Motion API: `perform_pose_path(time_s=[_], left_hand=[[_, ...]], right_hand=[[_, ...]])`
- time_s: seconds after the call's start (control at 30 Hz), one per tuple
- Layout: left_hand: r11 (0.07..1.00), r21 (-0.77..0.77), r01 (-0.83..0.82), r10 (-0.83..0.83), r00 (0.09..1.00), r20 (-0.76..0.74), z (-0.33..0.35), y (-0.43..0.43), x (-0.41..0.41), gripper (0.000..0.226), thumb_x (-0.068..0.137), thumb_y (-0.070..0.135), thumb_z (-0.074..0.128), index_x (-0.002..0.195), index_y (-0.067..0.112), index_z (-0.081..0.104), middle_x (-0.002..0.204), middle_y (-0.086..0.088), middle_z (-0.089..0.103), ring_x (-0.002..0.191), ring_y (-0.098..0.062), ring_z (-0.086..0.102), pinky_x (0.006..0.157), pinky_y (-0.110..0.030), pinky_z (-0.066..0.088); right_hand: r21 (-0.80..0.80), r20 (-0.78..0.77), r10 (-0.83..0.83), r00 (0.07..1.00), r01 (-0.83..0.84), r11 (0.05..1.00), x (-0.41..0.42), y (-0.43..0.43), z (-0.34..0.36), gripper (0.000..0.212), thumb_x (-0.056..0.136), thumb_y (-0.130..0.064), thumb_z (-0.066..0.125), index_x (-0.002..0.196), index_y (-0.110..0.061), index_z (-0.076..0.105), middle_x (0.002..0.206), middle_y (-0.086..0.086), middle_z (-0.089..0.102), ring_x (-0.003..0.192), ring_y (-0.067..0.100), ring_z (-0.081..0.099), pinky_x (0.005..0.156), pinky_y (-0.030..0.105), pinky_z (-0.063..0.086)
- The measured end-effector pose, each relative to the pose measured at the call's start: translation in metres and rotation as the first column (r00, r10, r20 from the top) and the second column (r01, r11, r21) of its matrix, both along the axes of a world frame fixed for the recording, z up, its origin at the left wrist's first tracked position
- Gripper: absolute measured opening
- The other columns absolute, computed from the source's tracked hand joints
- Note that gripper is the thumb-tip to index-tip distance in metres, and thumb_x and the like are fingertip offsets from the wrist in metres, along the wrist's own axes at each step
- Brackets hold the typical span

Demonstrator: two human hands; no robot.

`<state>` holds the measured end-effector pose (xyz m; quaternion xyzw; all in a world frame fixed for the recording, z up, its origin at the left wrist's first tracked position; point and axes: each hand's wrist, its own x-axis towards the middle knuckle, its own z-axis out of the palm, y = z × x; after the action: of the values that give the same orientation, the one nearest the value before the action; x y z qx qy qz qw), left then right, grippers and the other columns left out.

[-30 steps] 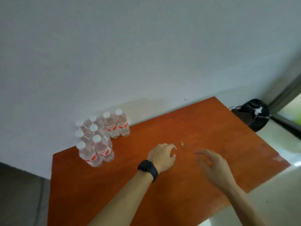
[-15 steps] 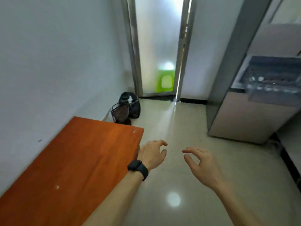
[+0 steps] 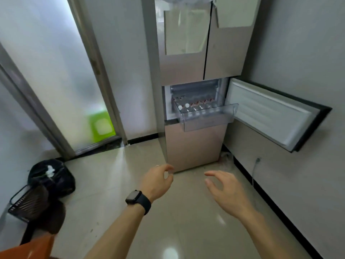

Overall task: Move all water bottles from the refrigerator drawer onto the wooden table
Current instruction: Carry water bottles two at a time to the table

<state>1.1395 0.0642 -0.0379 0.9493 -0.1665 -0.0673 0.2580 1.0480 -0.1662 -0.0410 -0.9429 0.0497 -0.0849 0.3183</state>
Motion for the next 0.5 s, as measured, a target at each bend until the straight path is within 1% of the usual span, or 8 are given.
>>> perform_pose_path(time_s=[0.07,0.13,0.23,0.3,0.37,0.5], left_hand=[[1.0,0.007,0.019,-0.019,1.0,0.018,0.0,-0.025,0.042,0.033,0.102,0.036,0.05,0.133,0.031,0.059,0.129,0.008,0.062,0.118,-0.011,0.057,0.091,-0.023,0.043],[0.999,-0.001,0.043,-0.043,0.999,0.02,0.0,-0.048,0.087,0.032,0.101,0.036,0.05,0.131,0.032,0.06,0.129,0.008,0.063,0.118,-0.012,0.058,0.095,-0.027,0.047],[0.997,-0.026,0.071,-0.07,0.997,0.037,0.0,-0.08,0.154,0.031,0.099,0.036,0.052,0.128,0.032,0.062,0.128,0.008,0.064,0.119,-0.013,0.058,0.099,-0.033,0.049],[0.996,-0.029,0.088,-0.087,0.995,0.038,0.004,-0.101,0.198,0.031,0.099,0.036,0.052,0.128,0.031,0.062,0.128,0.007,0.064,0.12,-0.014,0.058,0.1,-0.036,0.049],[0.994,-0.034,0.104,-0.103,0.994,0.023,0.007,-0.122,0.238,0.031,0.099,0.037,0.053,0.128,0.031,0.062,0.129,0.006,0.064,0.121,-0.015,0.057,0.102,-0.036,0.048],[0.99,-0.085,0.109,-0.112,0.993,-0.038,0.008,-0.164,0.306,0.031,0.099,0.037,0.054,0.129,0.032,0.061,0.132,0.007,0.063,0.122,-0.012,0.058,0.104,-0.034,0.048]], right_hand=[[-0.018,0.011,-0.023,1.0,0.023,1.0,0.034,-0.024,0.006,0.027,0.096,-0.034,0.061,0.12,-0.027,0.069,0.12,-0.013,0.066,0.118,0.009,0.053,0.096,0.015,0.03],[-0.02,0.016,-0.04,0.999,0.04,0.999,0.073,-0.046,0.012,0.025,0.095,-0.032,0.063,0.119,-0.027,0.069,0.118,-0.014,0.067,0.116,0.008,0.055,0.094,0.013,0.029],[-0.004,0.015,-0.067,0.998,0.067,0.998,0.132,-0.078,0.013,0.024,0.095,-0.034,0.062,0.117,-0.032,0.069,0.11,-0.023,0.062,0.113,0.007,0.056,0.093,0.017,0.034],[-0.002,0.011,-0.08,0.997,0.08,0.997,0.17,-0.099,0.014,0.025,0.094,-0.039,0.061,0.118,-0.036,0.067,0.11,-0.027,0.059,0.114,0.007,0.056,0.094,0.02,0.036],[-0.004,0.002,-0.091,0.996,0.091,0.996,0.205,-0.118,0.016,0.026,0.094,-0.043,0.059,0.119,-0.039,0.066,0.114,-0.028,0.058,0.116,0.006,0.054,0.094,0.021,0.037],[0.046,-0.022,-0.118,0.993,0.119,0.992,0.266,-0.153,0.017,0.029,0.094,-0.044,0.058,0.122,-0.04,0.063,0.118,-0.025,0.06,0.117,0.003,0.051,0.092,0.019,0.038]])
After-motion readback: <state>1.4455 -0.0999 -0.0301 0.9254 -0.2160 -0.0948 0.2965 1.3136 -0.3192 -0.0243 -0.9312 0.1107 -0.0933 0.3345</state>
